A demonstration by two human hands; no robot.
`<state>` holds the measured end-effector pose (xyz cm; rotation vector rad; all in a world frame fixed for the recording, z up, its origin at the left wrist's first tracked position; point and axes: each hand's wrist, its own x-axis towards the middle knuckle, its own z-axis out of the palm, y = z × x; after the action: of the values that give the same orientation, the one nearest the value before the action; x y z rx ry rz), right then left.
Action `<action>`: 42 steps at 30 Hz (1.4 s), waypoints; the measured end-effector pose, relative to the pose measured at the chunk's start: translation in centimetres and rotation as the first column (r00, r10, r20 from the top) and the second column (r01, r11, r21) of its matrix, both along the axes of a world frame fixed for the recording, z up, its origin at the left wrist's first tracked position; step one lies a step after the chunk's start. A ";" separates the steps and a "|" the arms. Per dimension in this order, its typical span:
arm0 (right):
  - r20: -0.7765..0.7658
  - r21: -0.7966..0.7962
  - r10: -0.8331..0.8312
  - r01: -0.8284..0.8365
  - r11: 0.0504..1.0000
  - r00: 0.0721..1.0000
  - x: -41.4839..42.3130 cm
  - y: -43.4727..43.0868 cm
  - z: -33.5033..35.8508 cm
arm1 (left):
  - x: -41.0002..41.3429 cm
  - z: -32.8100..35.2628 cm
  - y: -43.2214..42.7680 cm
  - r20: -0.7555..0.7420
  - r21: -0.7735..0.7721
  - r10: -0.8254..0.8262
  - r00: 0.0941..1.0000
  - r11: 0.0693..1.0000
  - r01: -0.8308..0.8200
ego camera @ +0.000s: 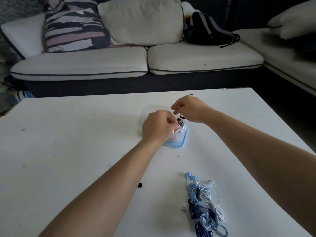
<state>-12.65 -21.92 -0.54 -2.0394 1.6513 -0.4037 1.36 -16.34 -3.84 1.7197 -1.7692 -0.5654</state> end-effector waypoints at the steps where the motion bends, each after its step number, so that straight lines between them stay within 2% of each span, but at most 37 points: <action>1: 0.024 -0.007 -0.007 0.007 1.000 1.000 -0.2 0.2 0.0 | -0.2 -0.2 0.1 0.034 0.022 -0.025 0.999 0.999 0.024; 3: 0.022 -0.029 0.008 -0.007 1.000 1.000 -0.7 0.8 -0.1 | -0.3 -0.5 0.4 0.080 0.039 -0.062 0.995 0.998 0.059; 7: -0.071 -0.095 0.065 -0.072 0.993 0.995 -1.3 1.5 -1.3 | 0.3 -0.4 0.6 -0.057 0.013 0.012 0.998 1.000 -0.011; 12: -0.123 -0.154 -0.054 0.035 0.987 0.991 -1.4 1.6 -2.2 | 0.8 -0.4 1.1 -0.029 -0.039 0.024 0.999 0.999 -0.026; 15: -0.233 -0.124 0.005 -0.035 0.992 0.972 -1.0 2.2 -2.5 | 0.4 -0.7 1.1 -0.065 -0.032 0.028 0.997 0.999 -0.030; 18: -0.399 -0.115 0.070 -0.126 0.985 0.914 -0.6 3.0 -2.3 | 0.2 -0.4 1.4 -0.122 -0.048 0.047 0.991 0.997 -0.053; 20: -0.439 -0.082 0.106 -0.157 0.984 0.892 -0.4 3.4 -1.9 | 0.3 0.0 1.9 -0.140 -0.050 0.058 0.988 0.997 -0.066; 23: -0.363 -0.107 0.089 -0.137 0.985 0.928 -0.4 4.4 -1.2 | 0.5 0.7 3.2 -0.119 -0.065 0.070 0.990 0.995 -0.078; 27: -0.145 -0.217 0.001 -0.032 0.976 0.989 -1.5 7.4 0.1 | 0.2 1.6 6.3 -0.104 -0.058 0.032 0.994 0.998 -0.038; 31: -0.047 -0.110 0.033 -0.038 0.993 0.998 -3.2 12.3 0.4 | -0.6 1.3 10.5 -0.038 0.102 -0.121 0.992 0.987 0.124; 35: -0.099 0.131 0.090 -0.077 0.988 0.991 -5.0 17.0 -0.3 | -1.4 0.7 14.9 0.093 0.406 -0.199 0.976 0.902 0.145; 37: -0.113 0.212 0.079 -0.054 0.976 0.990 -5.4 18.9 -0.9 | -2.0 0.4 16.5 0.066 0.525 -0.172 0.983 0.844 0.112; 39: -0.121 0.317 0.059 -0.018 0.948 0.991 -5.4 20.1 -1.6 | -2.4 -0.1 17.7 -0.040 0.619 -0.088 0.995 0.780 0.094; 41: -0.143 0.391 0.047 0.012 0.920 0.989 -5.3 20.9 -2.2 | -2.8 -0.6 18.7 -0.092 0.645 -0.042 0.995 0.759 0.092; 42: -0.163 0.378 0.048 0.018 0.926 0.985 -5.3 21.2 -2.6 | -3.0 -0.9 19.1 -0.092 0.628 -0.038 0.995 0.773 0.088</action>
<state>-17.99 -0.74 -3.16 -1.8309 1.6571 0.0968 -1.67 2.79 -4.71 2.0309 -1.6908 -1.3673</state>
